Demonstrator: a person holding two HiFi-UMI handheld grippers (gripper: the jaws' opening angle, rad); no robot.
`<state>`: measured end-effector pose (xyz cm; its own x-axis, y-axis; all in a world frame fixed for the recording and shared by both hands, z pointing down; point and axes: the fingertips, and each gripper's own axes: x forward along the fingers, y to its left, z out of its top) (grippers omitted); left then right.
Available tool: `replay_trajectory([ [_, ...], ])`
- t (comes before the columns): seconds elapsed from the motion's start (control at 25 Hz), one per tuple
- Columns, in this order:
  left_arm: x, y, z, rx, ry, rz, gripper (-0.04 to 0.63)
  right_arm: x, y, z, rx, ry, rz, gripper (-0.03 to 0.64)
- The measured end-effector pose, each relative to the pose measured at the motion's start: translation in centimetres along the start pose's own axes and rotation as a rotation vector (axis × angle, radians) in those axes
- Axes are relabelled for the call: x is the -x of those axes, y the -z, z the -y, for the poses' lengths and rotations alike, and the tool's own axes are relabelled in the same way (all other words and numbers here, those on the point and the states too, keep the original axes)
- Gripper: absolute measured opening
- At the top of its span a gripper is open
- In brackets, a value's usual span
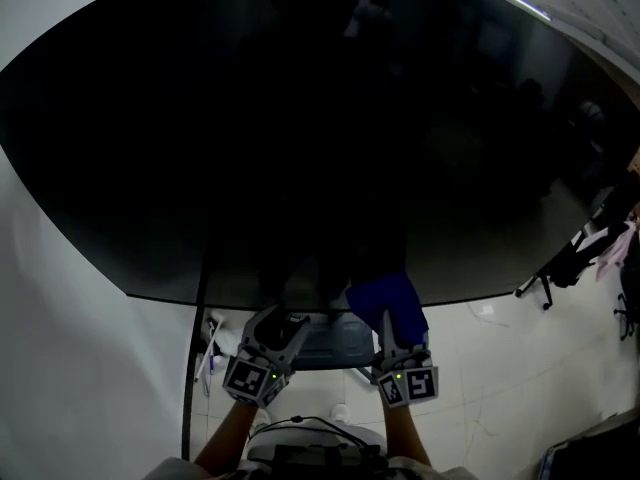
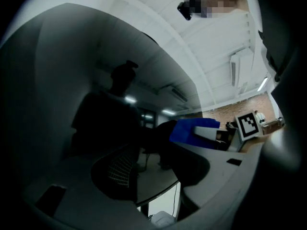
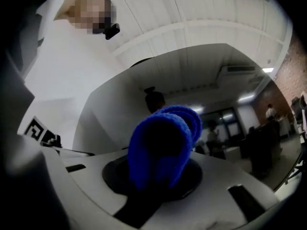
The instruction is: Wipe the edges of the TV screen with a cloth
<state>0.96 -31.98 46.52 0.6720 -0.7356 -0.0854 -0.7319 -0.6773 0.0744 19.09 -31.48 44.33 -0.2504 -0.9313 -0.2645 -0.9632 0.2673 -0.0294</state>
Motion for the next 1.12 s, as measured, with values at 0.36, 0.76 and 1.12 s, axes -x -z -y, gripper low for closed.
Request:
replay_trajectory([
  [0.36, 3.2, 1.2, -6.1, -0.031, -0.204, 0.018, 0.196, -2.9, 5.9, -4.4, 0.020, -0.096, -0.119, 0.091],
  [0.76, 2.1, 2.0, -4.6, -0.026, -0.155, -0.010, 0.196, -2.7, 5.5, -5.9, 0.004, -0.094, -0.193, 0.091],
  [1.12, 2.5, 1.9, -3.7, -0.022, -0.123, -0.016, 0.196, -1.3, 6.4, -5.8, 0.010, -0.070, -0.180, 0.091],
])
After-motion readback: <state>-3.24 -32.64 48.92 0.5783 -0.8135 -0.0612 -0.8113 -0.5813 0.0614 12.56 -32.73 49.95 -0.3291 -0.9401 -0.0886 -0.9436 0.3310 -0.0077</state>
